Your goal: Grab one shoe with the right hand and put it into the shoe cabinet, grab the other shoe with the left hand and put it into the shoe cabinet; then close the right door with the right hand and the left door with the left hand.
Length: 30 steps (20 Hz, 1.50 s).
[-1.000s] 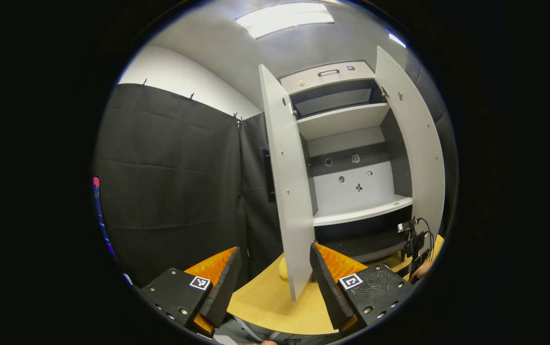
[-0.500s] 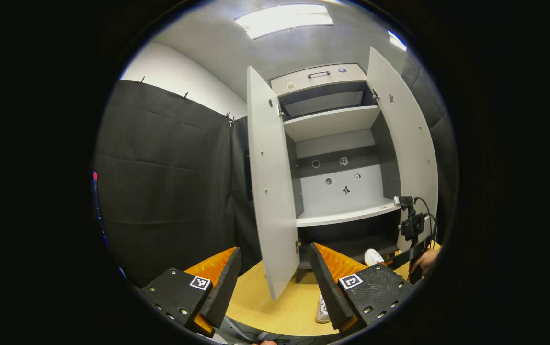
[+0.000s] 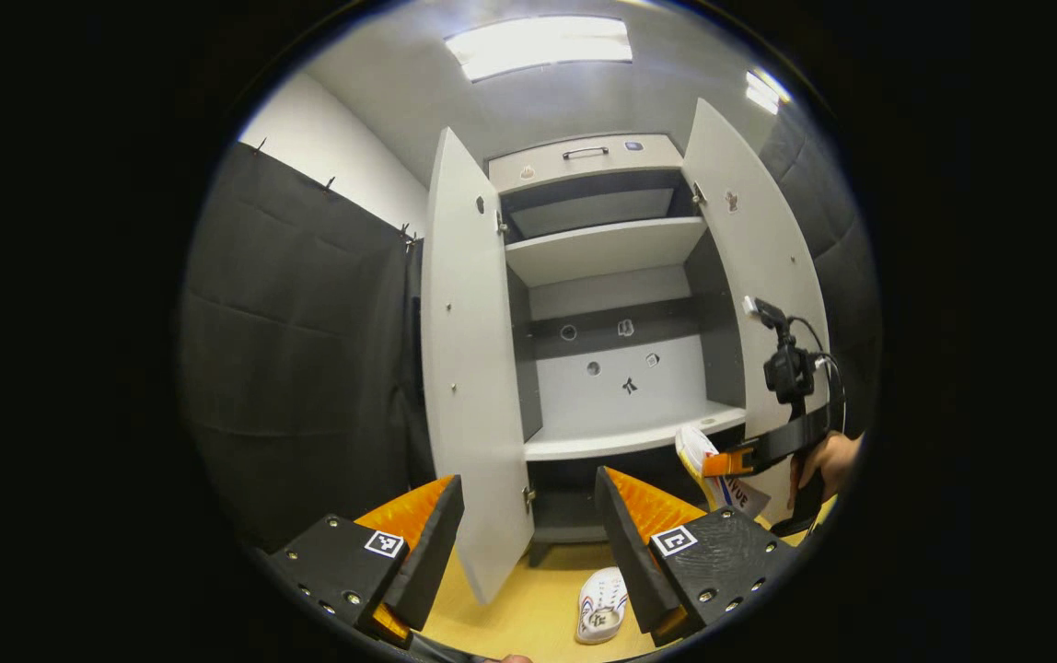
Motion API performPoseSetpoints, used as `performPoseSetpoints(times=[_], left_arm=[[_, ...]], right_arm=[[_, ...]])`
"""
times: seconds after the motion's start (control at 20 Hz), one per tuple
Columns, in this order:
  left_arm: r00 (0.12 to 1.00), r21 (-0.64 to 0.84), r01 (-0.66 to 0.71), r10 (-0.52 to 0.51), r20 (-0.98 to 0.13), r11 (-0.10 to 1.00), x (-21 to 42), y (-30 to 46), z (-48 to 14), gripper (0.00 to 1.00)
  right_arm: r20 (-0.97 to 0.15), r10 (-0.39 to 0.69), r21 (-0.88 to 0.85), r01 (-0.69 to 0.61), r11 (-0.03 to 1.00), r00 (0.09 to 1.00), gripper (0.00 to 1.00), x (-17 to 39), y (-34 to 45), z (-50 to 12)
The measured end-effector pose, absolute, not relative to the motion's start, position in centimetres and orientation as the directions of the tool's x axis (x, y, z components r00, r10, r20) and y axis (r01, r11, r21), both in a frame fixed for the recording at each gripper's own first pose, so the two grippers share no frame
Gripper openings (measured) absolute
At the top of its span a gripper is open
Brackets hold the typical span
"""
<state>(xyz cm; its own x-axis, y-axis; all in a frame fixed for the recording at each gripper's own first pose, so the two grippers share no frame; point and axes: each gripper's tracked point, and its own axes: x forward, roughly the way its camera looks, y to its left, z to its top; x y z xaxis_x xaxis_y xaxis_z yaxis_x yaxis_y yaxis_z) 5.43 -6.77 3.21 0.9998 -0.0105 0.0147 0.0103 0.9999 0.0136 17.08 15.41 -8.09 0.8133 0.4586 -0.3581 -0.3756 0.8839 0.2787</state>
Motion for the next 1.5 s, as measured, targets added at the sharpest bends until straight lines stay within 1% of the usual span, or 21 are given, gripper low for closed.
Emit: performPoseSetpoints(times=[0.1,0.35,0.7,0.95,1.1,1.25,1.4,1.5], left_arm=[[0.999,0.013,0.030,-0.030,0.023,0.999,6.1,-6.8,3.1,0.78],[0.997,0.011,0.067,-0.068,0.037,0.998,8.1,-6.4,2.8,0.78],[0.993,-0.023,0.113,-0.112,0.037,0.993,10.1,-6.6,1.3,0.78],[0.992,-0.047,0.123,-0.122,0.025,0.991,11.3,-5.7,-0.1,0.78],[0.990,-0.049,0.139,-0.139,0.019,0.989,12.3,-5.4,-0.6,0.78],[0.989,-0.047,0.149,-0.148,0.017,0.988,13.1,-5.3,-0.9,0.78],[0.986,-0.049,0.164,-0.164,0.012,0.985,13.4,-5.1,-1.3,0.78],[0.986,-0.043,0.169,-0.169,0.009,0.985,14.0,-4.8,-1.5,0.78]], right_arm=[[-0.317,0.448,0.275,-0.372,0.887,0.836,0.01,18.0,16.0,-6.1],[-0.256,0.429,0.273,-0.360,0.892,0.867,0.01,20.7,17.2,-2.6],[-0.201,0.379,0.252,-0.327,0.911,0.903,0.01,26.3,18.1,1.7],[-0.181,0.335,0.224,-0.293,0.930,0.925,0.01,31.2,18.5,3.7],[-0.200,0.295,0.198,-0.257,0.946,0.934,0.00,34.6,18.4,3.3],[-0.249,0.254,0.161,-0.219,0.963,0.935,0.01,37.9,18.5,1.6],[-0.300,0.214,0.127,-0.184,0.975,0.930,0.01,40.0,18.3,-0.4],[-0.334,0.201,0.135,-0.165,0.977,0.921,0.01,41.2,18.5,-1.8]])
